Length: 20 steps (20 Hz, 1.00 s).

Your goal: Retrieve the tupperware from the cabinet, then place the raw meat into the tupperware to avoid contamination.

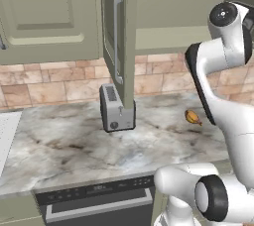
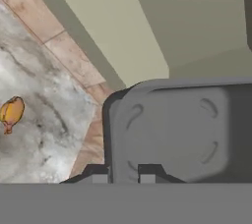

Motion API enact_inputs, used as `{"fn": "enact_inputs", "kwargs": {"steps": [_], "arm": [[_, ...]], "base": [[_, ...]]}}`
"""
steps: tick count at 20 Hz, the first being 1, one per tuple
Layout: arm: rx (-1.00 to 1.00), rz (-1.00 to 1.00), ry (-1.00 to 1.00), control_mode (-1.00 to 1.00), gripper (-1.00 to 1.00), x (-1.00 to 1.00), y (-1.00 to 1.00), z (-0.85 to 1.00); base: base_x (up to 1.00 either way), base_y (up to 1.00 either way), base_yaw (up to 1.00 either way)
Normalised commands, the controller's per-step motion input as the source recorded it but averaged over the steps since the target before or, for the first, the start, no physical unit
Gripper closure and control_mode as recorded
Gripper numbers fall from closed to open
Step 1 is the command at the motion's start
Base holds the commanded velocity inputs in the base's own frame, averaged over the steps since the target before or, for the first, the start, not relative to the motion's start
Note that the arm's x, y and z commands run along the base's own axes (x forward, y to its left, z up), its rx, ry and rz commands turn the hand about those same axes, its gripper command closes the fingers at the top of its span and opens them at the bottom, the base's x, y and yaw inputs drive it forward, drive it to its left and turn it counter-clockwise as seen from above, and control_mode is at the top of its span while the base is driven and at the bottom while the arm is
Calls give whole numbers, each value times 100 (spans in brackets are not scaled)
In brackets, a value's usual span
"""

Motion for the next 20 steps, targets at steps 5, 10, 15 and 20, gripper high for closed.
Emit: {"fn": "enact_inputs", "kwargs": {"steps": [5,10,15,20], "arm": [[0,0,1,-100,100,-100,40,-6],[0,2,2,-100,100,-100,54,-16],[0,1,5,-100,100,-97,49,-28],[0,1,3,-100,100,-94,39,-36]], "base": [[0,0,0],[0,0,0],[0,0,0],[0,0,0]]}}
